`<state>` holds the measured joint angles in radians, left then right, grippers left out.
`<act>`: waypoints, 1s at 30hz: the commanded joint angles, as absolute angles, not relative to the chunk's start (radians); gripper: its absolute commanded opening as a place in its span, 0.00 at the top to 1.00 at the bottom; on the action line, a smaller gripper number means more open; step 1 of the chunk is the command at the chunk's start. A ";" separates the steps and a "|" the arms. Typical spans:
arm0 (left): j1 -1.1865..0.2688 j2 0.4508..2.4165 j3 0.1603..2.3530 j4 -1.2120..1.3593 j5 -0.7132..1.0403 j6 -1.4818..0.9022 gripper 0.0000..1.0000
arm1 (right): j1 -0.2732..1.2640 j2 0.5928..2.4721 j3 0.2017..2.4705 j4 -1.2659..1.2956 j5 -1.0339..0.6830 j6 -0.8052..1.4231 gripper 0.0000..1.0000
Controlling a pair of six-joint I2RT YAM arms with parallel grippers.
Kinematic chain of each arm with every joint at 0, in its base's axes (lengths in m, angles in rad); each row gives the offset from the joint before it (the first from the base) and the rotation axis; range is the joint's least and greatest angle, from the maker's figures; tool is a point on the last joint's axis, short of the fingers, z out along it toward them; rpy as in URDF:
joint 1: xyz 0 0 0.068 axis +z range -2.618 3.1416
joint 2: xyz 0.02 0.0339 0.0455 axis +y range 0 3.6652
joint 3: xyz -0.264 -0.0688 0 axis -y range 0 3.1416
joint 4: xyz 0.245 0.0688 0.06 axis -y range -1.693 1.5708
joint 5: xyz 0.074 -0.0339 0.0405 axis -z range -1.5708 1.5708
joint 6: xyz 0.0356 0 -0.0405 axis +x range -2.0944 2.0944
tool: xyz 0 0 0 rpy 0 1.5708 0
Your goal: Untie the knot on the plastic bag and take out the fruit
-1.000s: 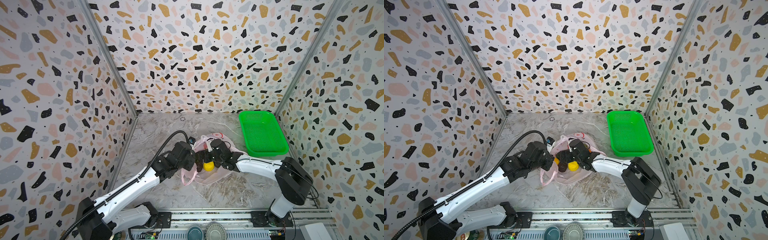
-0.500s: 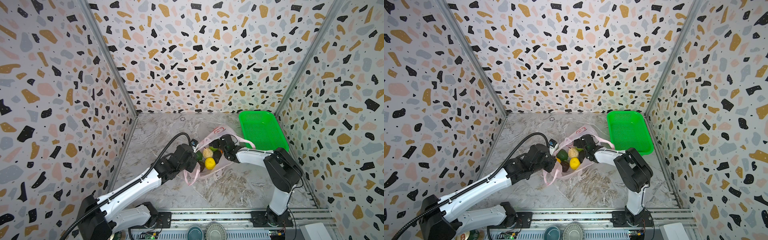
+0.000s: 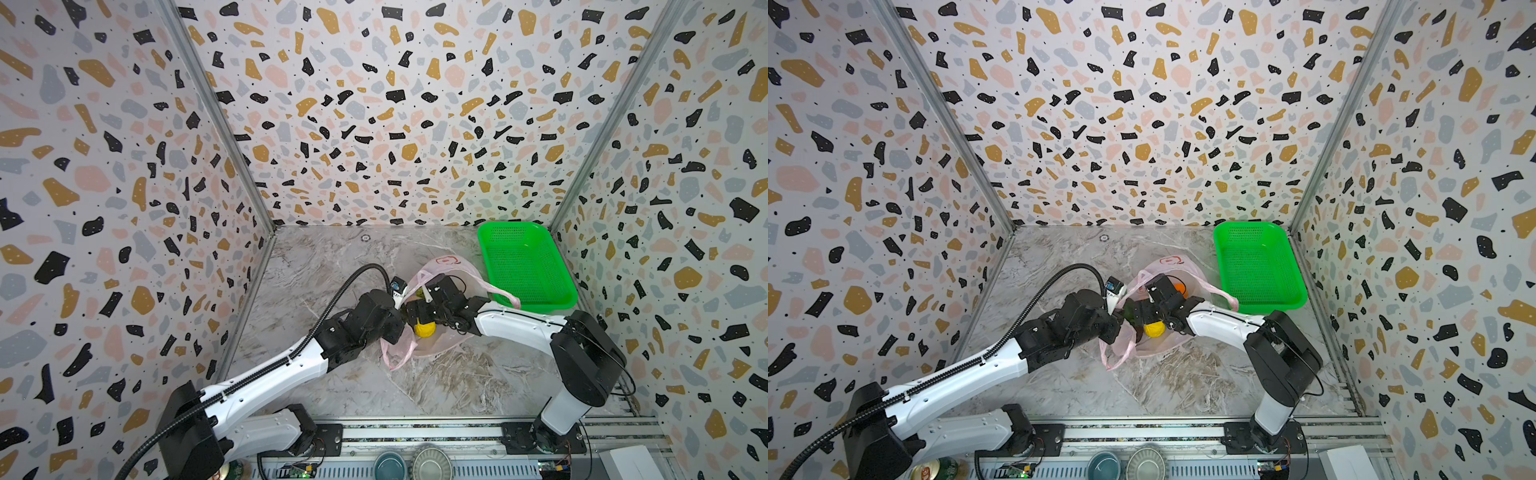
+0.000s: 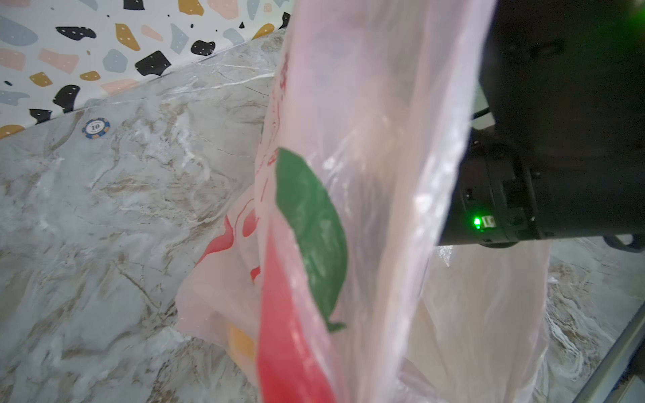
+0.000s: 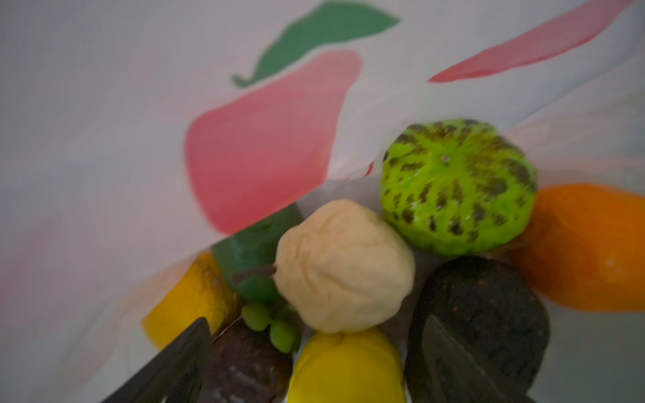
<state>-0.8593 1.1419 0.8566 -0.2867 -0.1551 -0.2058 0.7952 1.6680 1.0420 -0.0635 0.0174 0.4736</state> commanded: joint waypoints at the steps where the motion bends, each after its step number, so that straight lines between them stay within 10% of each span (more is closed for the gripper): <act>1: -0.880 1.128 0.809 -0.267 -0.147 -0.234 1.00 | 0.804 1.624 1.036 -0.200 0.003 0.513 0.05; 19: -0.885 1.107 0.786 -0.310 -0.219 -0.234 1.00 | 0.823 1.739 1.042 -0.206 0.021 0.571 0.08; 30: -0.885 1.121 0.803 -0.302 -0.234 -0.223 1.00 | 0.834 1.767 1.030 -0.138 0.052 0.575 0.41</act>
